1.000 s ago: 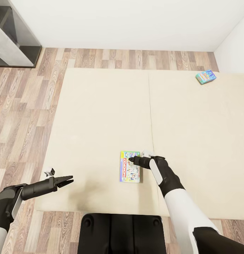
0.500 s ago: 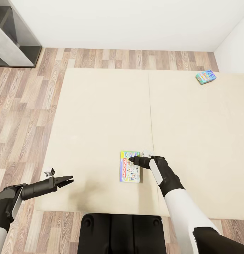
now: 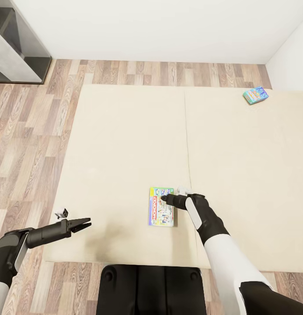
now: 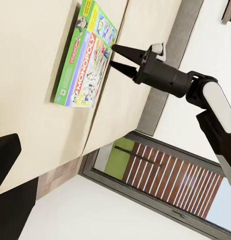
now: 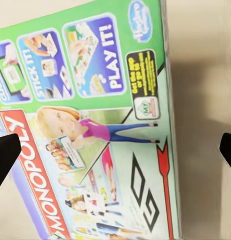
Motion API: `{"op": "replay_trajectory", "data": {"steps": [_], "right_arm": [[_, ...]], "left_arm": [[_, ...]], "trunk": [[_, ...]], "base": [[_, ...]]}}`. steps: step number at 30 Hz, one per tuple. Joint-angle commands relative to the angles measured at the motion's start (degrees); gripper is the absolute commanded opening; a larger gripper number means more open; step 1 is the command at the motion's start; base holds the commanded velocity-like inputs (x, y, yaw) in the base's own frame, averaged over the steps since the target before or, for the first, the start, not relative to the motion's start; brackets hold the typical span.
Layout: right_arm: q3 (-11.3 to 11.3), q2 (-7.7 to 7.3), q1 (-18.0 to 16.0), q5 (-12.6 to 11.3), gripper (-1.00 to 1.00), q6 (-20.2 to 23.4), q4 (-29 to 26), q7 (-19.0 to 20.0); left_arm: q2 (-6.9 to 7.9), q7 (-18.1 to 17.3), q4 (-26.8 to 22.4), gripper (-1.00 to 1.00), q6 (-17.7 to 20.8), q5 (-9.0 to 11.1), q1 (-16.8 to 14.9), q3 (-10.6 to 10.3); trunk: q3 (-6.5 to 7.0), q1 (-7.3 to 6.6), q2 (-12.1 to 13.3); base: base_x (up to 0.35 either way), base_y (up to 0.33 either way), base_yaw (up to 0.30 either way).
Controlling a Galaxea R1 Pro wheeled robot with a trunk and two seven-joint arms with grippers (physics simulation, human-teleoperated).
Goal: Put all the toys in the child's room - the three board games (two on the bed and one on the table), the two jigsaw puzzles on the table, and the tennis ball on the table - inside the toy box on the table in the child's room.
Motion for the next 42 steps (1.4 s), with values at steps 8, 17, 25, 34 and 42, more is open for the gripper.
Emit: {"op": "replay_trajectory", "data": {"steps": [8, 17, 25, 34, 42], "right_arm": [[-0.2, 0.07, 0.0, -0.2, 1.00, 0.2, 0.1, -4.1], [0.5, 0.07, 0.0, -0.4, 1.00, 0.1, 0.2, -6.2], [0.8, 0.07, 0.0, -0.4, 1.00, 0.0, 0.2, -6.5], [0.9, 0.07, 0.0, -0.5, 1.00, -0.2, 0.2, -6.5], [0.9, 0.07, 0.0, -0.5, 1.00, -0.2, 0.2, -6.6]], "left_arm": [[0.01, -0.2, 0.0, 1.00, 0.6, 0.0, 0.0, 0.0], [0.01, -0.2, 0.0, 1.00, 0.6, 0.0, 0.0, 0.0], [0.02, -0.2, 0.0, 1.00, 0.6, 0.0, 0.0, 0.0], [0.01, -0.2, 0.0, 1.00, 0.6, -0.1, 0.0, 0.0], [0.06, -0.2, 0.0, 1.00, 0.6, 0.0, 0.0, 0.0]], "trunk": [[-0.06, 0.03, -0.1], [-0.06, 0.03, -0.1], [-0.06, 0.03, -0.1], [-0.06, 0.03, -0.1], [-0.06, 0.03, -0.1]], "base": [[0.000, 0.000, 0.000], [0.000, 0.009, 0.000], [0.000, 0.024, 0.000], [0.000, 0.006, 0.000], [0.000, 0.052, 0.000]]}}
